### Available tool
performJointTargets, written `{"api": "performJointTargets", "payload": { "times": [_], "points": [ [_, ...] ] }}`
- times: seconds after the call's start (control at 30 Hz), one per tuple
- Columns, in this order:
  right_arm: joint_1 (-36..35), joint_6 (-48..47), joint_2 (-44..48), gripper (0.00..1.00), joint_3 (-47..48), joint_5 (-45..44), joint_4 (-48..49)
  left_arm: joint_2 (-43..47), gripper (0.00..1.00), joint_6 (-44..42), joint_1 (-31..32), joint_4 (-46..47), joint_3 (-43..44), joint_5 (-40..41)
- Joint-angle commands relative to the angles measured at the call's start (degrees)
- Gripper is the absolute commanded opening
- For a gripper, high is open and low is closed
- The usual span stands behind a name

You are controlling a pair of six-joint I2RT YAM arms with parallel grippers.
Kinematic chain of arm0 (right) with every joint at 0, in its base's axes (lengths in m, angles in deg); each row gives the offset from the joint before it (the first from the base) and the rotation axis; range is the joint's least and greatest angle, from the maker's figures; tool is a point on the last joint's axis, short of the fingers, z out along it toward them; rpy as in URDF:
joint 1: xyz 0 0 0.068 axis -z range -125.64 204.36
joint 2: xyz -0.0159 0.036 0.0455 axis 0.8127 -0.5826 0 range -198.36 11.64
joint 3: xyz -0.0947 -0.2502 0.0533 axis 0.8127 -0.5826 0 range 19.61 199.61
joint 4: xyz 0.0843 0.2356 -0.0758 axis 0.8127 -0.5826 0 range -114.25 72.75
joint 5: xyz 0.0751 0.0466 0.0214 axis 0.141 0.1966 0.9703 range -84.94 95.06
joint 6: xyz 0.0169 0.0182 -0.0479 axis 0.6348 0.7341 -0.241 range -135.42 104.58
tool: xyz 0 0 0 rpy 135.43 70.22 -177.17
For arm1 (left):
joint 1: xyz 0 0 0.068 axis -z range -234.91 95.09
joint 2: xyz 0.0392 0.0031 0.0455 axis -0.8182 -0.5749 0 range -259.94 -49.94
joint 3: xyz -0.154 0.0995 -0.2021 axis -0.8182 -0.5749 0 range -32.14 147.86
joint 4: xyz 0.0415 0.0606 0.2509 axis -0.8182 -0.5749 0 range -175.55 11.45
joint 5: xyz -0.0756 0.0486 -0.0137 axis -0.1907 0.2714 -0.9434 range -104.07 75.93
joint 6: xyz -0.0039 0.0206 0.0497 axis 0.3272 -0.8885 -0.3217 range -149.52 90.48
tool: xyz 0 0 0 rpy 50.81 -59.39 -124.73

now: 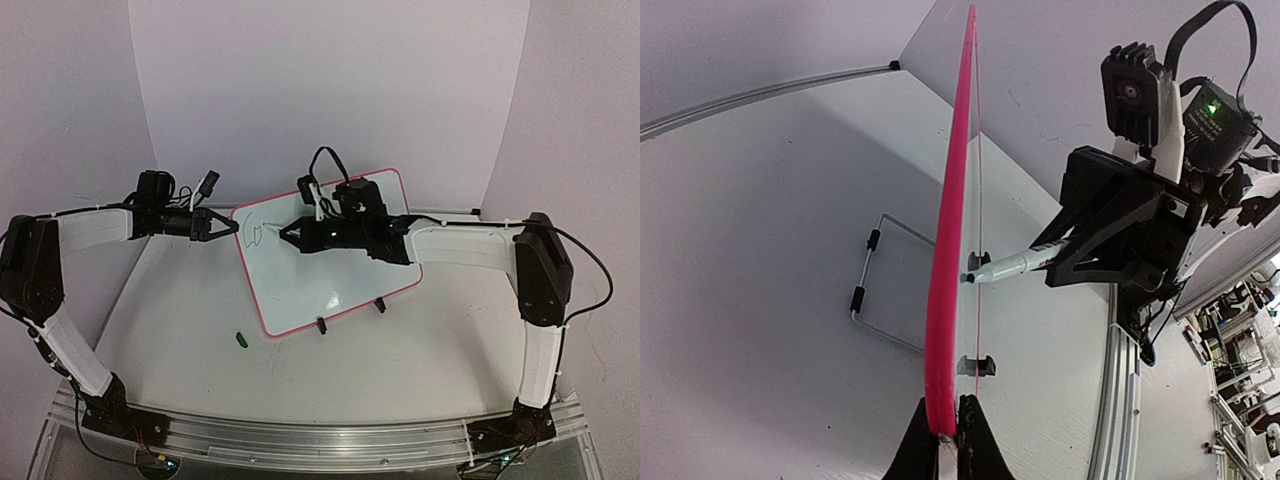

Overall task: Write a sentence on the whiteboard
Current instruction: Write on the whiteboard with the whiteboard.

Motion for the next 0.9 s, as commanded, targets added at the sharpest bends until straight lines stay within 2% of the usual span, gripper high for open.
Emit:
{"api": "performJointTargets", "payload": {
  "times": [0.0, 0.47, 0.87],
  "points": [
    [0.25, -0.54, -0.37, 0.0, 1.11, -0.84, -0.24, 1.33, 0.0, -3.93, 1.17, -1.34, 0.59, 0.7],
    [0.27, 0.0, 2.94, 0.0, -5.34, -1.35, -0.15, 1.4, 0.0, -4.0, 1.17, -1.46, 0.56, 0.74],
    [0.38, -1.28, 3.71, 0.0, -3.26, -5.17, -0.24, 1.49, 0.0, -4.01, 1.14, -1.44, 0.56, 0.72]
  ]
}}
